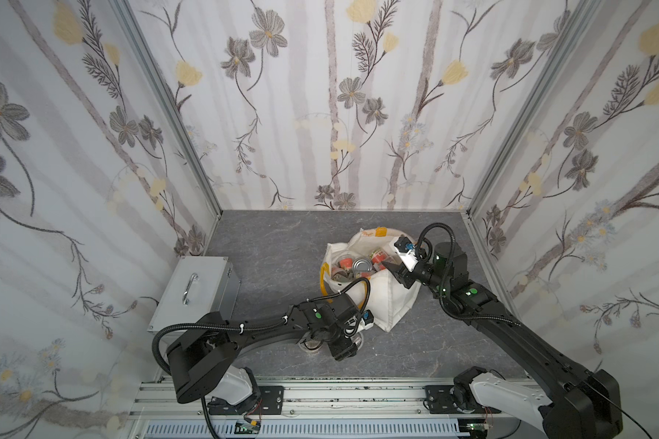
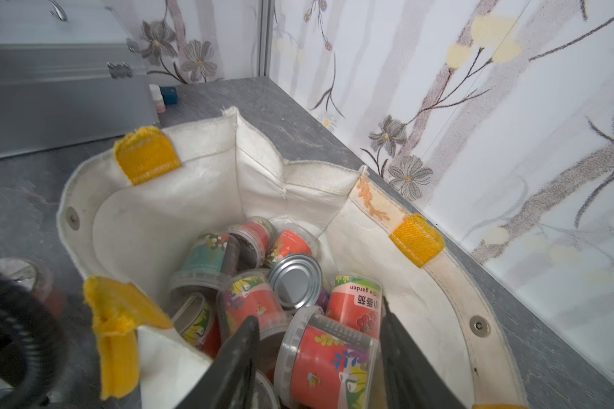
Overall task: Take out the seed jars from the canvas bag
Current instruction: Place the seed jar at the center of the board, then adjust the canvas bag at the center of the board.
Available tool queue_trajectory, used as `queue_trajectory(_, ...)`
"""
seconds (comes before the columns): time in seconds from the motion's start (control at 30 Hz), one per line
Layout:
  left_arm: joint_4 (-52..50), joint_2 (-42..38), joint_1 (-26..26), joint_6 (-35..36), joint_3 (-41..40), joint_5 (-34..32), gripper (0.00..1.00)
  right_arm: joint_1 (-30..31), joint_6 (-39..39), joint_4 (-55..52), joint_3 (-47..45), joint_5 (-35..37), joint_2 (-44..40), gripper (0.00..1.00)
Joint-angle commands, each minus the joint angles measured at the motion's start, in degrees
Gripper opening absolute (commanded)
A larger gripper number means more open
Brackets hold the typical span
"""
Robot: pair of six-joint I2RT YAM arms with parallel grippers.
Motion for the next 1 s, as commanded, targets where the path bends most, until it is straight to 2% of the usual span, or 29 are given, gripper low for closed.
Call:
queue_trajectory(0.0, 1.0, 1.8, -0.3, 1.8, 1.0, -1.1, 0.82, -0.5, 5.2, 0.8, -0.2, -2.9, -2.6, 0.6)
queue_trajectory(0.03, 0.5, 1.9, -0.3, 1.6, 1.6, -0.8, 0.86, -0.6, 7.0, 0.0, 0.1, -1.8, -3.4, 0.62)
queue_trajectory(0.1, -0.3, 0.8, -0.3, 1.3, 2.4, 0.0, 0.93, -0.5, 12.4, -1.9, 1.5, 3.4, -4.5, 0.77)
queue_trajectory(0.17, -1.1, -2.1, -0.3, 0.7, 3.2, -0.5, 0.97, -0.9, 22.2, -5.1, 4.2, 10.6, -4.7, 0.92)
queue_trajectory(0.2, -1.9, -3.7, -0.3, 0.3, 3.6, -0.7, 0.98, -1.5, 26.1, -6.7, 5.6, 11.9, -4.4, 0.95)
queue_trajectory(0.3, -7.3, -10.3, -0.3, -0.6, 7.1, -0.8, 1.0, -5.7, 40.3, -14.4, 11.9, 10.6, -1.3, 0.9)
queue_trajectory(0.37, -11.3, -15.5, -0.2, -0.6, 9.9, -1.1, 1.0, -7.6, 47.2, -20.4, 15.6, 10.5, 1.7, 0.87)
queue_trajectory(0.47, -15.6, -21.1, 0.7, -2.0, 16.6, -6.0, 1.0, -7.8, 53.5, -29.8, 19.2, 19.2, 4.7, 0.88)
queue_trajectory(0.5, -17.2, -21.2, 2.4, -3.1, 20.0, -4.6, 1.0, -7.8, 56.3, -32.5, 19.7, 21.9, 5.0, 0.88)
queue_trajectory(0.53, -18.7, -20.2, 6.0, -4.2, 24.2, -0.7, 1.0, -8.0, 57.9, -34.1, 19.6, 22.3, 5.2, 0.88)
queue_trajectory(0.57, -18.9, -18.7, 9.3, -6.0, 27.8, 0.0, 1.0, -8.2, 59.3, -34.9, 19.2, 21.9, 5.0, 0.89)
queue_trajectory(0.67, -16.2, -13.9, 18.2, -11.4, 33.6, -1.7, 1.0, -8.4, 63.1, -35.4, 17.8, 18.5, 4.7, 0.88)
queue_trajectory(0.73, -16.1, -8.4, 22.3, -12.0, 38.5, -1.9, 1.0, -8.3, 66.1, -35.3, 17.3, 15.8, 5.3, 0.86)
queue_trajectory(0.87, -16.6, 3.2, 23.9, -3.4, 47.0, -1.2, 1.0, -8.0, 68.7, -32.3, 16.2, 11.8, 8.0, 0.76)
queue_trajectory(0.97, -19.5, 12.7, 25.0, -1.1, 55.3, -4.8, 1.0, -7.9, 69.0, -29.1, 16.3, 10.5, 11.0, 0.57)
